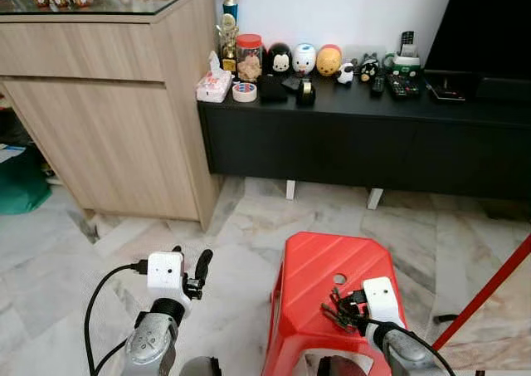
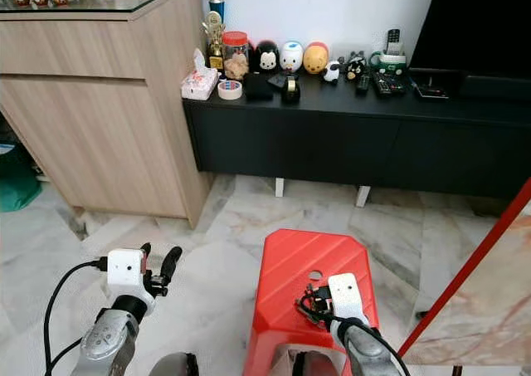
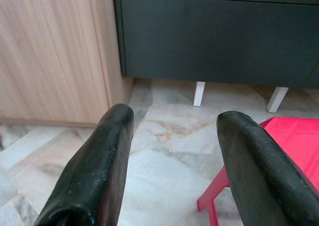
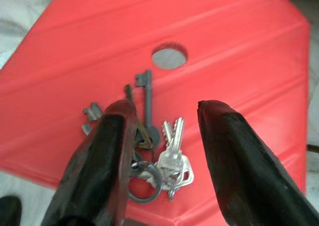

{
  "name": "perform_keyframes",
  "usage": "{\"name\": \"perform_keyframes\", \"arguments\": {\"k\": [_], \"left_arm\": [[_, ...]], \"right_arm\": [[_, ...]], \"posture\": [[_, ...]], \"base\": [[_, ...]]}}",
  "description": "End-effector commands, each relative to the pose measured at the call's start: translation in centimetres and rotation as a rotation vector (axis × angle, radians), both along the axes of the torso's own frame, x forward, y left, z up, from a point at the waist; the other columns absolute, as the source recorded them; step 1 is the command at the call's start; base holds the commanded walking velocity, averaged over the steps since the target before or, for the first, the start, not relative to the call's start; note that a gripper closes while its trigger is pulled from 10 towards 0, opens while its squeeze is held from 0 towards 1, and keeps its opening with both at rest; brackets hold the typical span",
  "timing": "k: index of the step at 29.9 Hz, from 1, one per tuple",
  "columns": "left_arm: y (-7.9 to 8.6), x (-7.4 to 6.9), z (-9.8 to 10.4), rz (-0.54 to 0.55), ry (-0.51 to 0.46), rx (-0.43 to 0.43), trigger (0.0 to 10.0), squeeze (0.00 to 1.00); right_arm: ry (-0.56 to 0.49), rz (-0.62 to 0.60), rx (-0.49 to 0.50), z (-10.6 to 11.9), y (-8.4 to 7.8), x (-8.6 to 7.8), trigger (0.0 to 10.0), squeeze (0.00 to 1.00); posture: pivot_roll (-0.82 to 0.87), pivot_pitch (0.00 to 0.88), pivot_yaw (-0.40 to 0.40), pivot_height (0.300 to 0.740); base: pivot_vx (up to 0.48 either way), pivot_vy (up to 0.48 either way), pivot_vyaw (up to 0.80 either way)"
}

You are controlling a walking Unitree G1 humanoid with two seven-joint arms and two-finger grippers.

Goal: Hang keys on a hook

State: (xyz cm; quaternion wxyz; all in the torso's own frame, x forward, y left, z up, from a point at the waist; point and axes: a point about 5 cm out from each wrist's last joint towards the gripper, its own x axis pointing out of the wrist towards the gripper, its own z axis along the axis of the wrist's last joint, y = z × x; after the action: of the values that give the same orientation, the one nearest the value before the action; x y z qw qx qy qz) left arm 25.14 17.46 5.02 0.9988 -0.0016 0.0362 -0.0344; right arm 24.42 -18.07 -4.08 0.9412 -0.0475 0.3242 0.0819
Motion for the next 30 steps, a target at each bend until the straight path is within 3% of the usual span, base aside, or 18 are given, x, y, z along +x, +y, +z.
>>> {"name": "perform_keyframes", "arguments": {"k": [1,2,3,4,5,14,15,16,17,18,19,20,21,30], "left_arm": [[0.1,-0.1,-0.4,0.003,0.020,0.003,10.0,0.00],[0.1,-0.1,-0.4,0.002,0.020,0.006,10.0,0.00],[0.1,-0.1,-0.3,0.001,0.020,0.006,10.0,0.00],[0.1,-0.1,-0.3,0.001,0.019,0.007,10.0,0.00],[0.0,-0.1,-0.3,0.000,0.019,0.008,10.0,0.00],[-0.1,0.1,0.0,-0.005,0.013,0.015,10.0,0.00],[-0.2,0.4,0.2,-0.014,0.009,0.017,10.0,0.00],[-0.3,0.5,0.2,-0.017,0.008,0.017,10.0,0.00],[-0.3,0.6,0.3,-0.019,0.006,0.017,10.0,0.00],[-0.4,0.7,0.3,-0.021,0.005,0.017,10.0,0.00],[-0.5,0.9,0.4,-0.022,0.003,0.017,10.0,0.00],[-0.5,1.0,0.5,-0.024,0.002,0.018,10.0,0.00],[-0.6,1.2,0.7,-0.027,-0.003,0.016,10.0,0.00],[-1.2,0.6,0.8,-0.052,0.000,0.013,10.0,0.00]], "right_arm": [[0.020,0.006,-0.001,0.0,0.0,0.2,10.0,1.00],[0.034,0.017,0.003,-0.1,0.1,0.2,10.0,1.00],[0.042,0.028,0.002,-0.1,0.2,0.2,10.0,0.18],[0.047,0.036,0.002,-0.1,0.3,0.2,10.0,0.18],[0.062,0.045,0.010,-0.2,0.4,0.2,10.0,0.00],[0.093,0.125,-0.019,0.0,0.9,0.8,10.0,0.00],[0.083,0.137,-0.022,0.3,1.0,1.2,10.0,0.56],[0.079,0.143,-0.026,0.4,1.0,1.3,10.0,0.56],[0.075,0.150,-0.034,0.5,1.0,1.4,10.0,0.67],[0.070,0.164,-0.049,0.6,1.0,1.5,10.0,0.65],[0.070,0.182,-0.063,0.6,1.0,1.6,10.0,0.54],[0.069,0.194,-0.072,0.7,1.1,1.7,10.0,0.54],[0.071,0.219,-0.092,0.7,1.2,1.7,10.0,0.00],[0.100,0.294,-0.167,0.5,1.4,1.6,10.0,0.00]], "posture": [[0.04,0.000,-0.026,0.623],[0.04,0.000,-0.026,0.623],[0.04,0.000,-0.026,0.623],[0.04,0.000,-0.026,0.623],[0.04,0.000,-0.026,0.623],[0.05,0.000,-0.027,0.623],[0.06,0.000,-0.027,0.623],[0.06,0.000,-0.027,0.623],[0.06,0.000,-0.028,0.623],[0.06,0.000,-0.029,0.623],[0.06,0.000,-0.029,0.623],[0.06,0.000,-0.029,0.623],[0.06,0.000,-0.029,0.623],[0.07,0.029,-0.028,0.623]], "base": [[0.000,0.000,0.00],[0.000,0.000,0.00],[0.000,0.000,0.00],[0.000,0.000,0.00],[0.000,0.000,0.00],[0.000,0.000,0.00],[0.000,0.000,0.00],[0.000,0.000,0.00],[0.000,0.000,0.00],[0.000,0.000,0.00],[0.000,0.000,0.00],[0.000,0.000,0.00],[0.000,0.000,0.00],[0.000,0.000,0.00]]}}
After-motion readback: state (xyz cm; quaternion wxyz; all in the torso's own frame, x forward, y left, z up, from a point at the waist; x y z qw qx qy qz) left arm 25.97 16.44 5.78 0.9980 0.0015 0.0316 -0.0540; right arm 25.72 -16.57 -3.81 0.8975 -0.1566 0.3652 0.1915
